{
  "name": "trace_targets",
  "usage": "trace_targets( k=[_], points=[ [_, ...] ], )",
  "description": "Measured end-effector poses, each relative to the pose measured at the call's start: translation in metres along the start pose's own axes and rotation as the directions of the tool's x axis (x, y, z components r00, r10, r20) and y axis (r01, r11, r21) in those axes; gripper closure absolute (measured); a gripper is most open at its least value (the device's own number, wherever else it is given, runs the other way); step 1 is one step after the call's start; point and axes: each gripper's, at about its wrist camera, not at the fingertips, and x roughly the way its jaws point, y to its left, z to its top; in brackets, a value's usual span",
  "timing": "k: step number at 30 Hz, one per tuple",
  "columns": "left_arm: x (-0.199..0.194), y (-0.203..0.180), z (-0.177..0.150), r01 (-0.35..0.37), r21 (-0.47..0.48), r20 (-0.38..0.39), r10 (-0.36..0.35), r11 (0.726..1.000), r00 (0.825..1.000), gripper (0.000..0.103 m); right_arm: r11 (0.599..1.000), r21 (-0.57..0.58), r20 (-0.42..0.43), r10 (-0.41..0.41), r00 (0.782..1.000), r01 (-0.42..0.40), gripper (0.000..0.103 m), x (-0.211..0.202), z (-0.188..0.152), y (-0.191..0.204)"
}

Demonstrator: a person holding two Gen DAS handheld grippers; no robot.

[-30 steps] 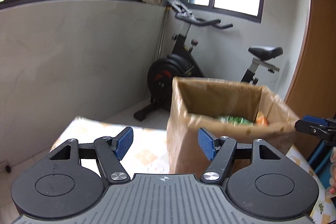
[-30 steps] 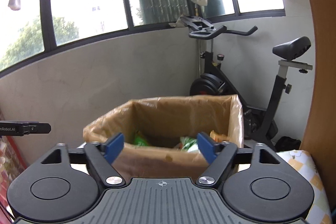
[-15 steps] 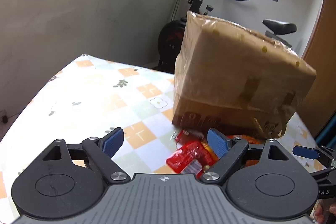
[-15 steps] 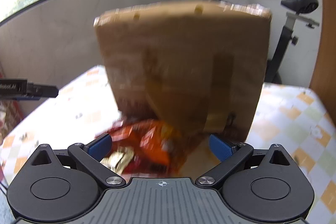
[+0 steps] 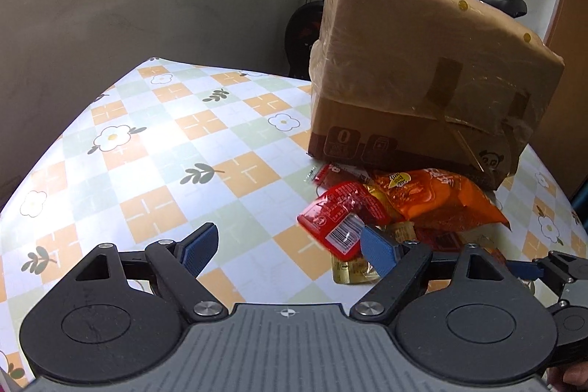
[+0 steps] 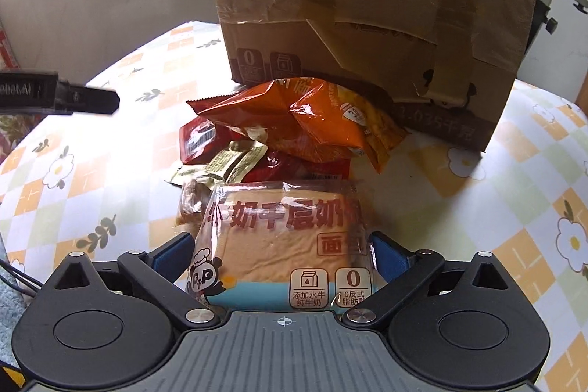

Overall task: Organize snacks
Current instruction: 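Grasp the clear bread packet with the right gripper while the left gripper grasps a small clear snack packet, then lift both packets and carry them over the box opening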

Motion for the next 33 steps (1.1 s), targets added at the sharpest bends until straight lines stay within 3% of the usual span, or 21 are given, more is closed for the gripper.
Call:
trace_targets(
  k=[3,6,9,20,23,27,33],
  points=[
    [0.002,-0.006,-0.007,0.017,0.017,-0.014,-0.017,1.000,1.000,0.025,1.000,0.018,0.035,0.024,0.999,-0.024,0.029,-0.008,-0.002,-0.007],
    [0.006,-0.014,-0.012,0.058,0.035,-0.043,-0.056,0.998,0.997,0.036,0.999,0.038,0.051,0.016,0.999,-0.018,0.031,-0.013,-0.005,-0.012],
    [0.012,-0.024,-0.016,0.100,0.053,-0.072,-0.096,0.994,0.993,0.044,0.998,0.052,0.067,-0.023,0.997,0.019,0.032,-0.017,-0.008,-0.017],
    [0.042,-0.066,-0.019,0.167,0.147,-0.153,-0.144,0.975,0.978,0.046,0.997,0.065,0.104,-0.056,0.993,0.049,0.031,-0.018,-0.017,-0.026],
    [0.056,-0.070,-0.023,0.146,0.143,-0.191,-0.118,0.979,0.974,0.058,0.997,0.070,0.111,-0.051,0.993,0.043,0.030,-0.018,-0.018,-0.027],
    [0.057,-0.067,-0.027,0.122,0.142,-0.190,-0.094,0.982,0.977,0.081,0.997,0.074,0.120,-0.047,0.992,0.038,0.030,-0.019,-0.020,-0.027],
    [0.048,-0.055,-0.039,0.127,0.106,-0.168,-0.108,0.986,0.980,0.084,0.996,0.084,0.127,-0.044,0.991,0.033,0.029,-0.018,-0.020,-0.028]
  ],
)
